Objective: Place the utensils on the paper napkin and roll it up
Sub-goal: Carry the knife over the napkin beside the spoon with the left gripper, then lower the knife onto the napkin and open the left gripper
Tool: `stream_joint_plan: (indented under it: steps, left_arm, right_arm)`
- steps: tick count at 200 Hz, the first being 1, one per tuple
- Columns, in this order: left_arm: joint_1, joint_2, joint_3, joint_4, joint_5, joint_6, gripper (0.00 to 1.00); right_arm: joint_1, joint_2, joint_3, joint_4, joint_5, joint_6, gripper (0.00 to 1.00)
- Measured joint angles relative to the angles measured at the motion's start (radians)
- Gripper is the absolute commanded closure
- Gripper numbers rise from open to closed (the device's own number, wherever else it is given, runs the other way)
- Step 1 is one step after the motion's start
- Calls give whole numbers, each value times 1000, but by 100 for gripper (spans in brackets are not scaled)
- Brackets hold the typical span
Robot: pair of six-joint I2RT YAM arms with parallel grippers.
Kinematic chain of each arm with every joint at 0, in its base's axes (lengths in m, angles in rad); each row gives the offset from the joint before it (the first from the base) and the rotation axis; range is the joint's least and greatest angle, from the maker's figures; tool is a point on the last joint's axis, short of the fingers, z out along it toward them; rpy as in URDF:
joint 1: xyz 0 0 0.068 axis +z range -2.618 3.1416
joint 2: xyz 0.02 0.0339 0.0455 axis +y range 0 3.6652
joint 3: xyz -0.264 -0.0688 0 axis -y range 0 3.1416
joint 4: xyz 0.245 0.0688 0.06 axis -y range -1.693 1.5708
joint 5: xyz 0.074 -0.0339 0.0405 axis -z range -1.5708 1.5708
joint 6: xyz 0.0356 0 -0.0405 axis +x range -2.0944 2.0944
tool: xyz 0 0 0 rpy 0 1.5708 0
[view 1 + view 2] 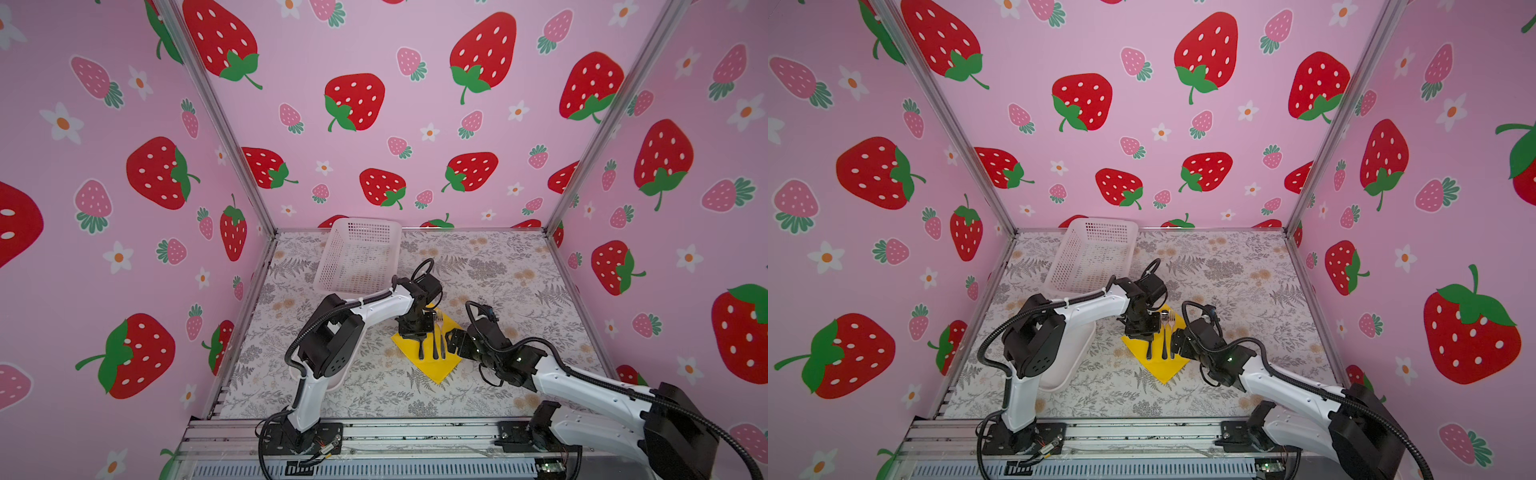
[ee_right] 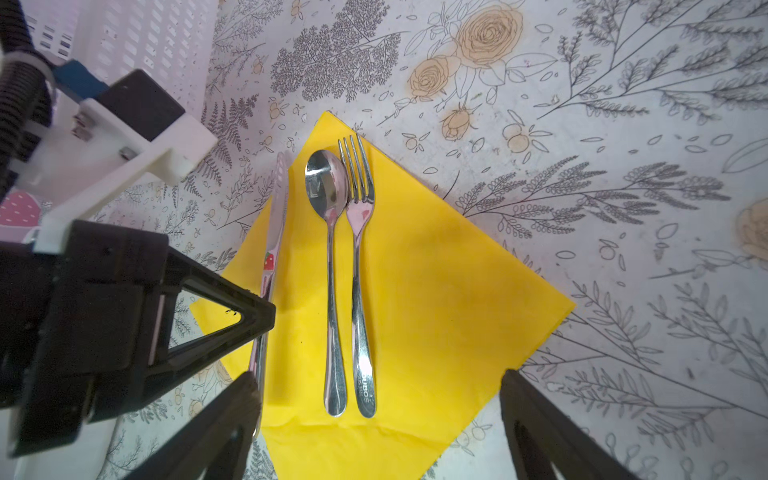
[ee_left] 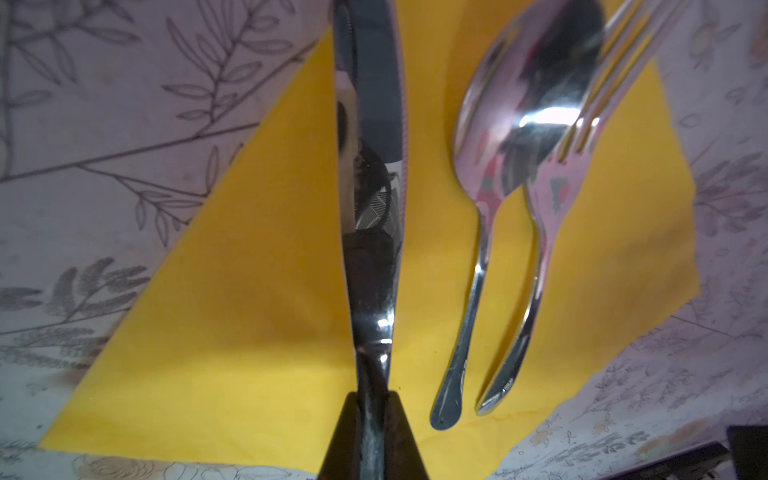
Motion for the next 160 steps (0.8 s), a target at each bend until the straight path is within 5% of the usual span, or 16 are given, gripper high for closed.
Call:
stream_joint_plan:
  steps: [160]
  left_arm:
    - [0, 31, 9, 66, 42, -42, 95]
  right_arm:
    - [-31, -1, -29, 9, -31, -16, 8]
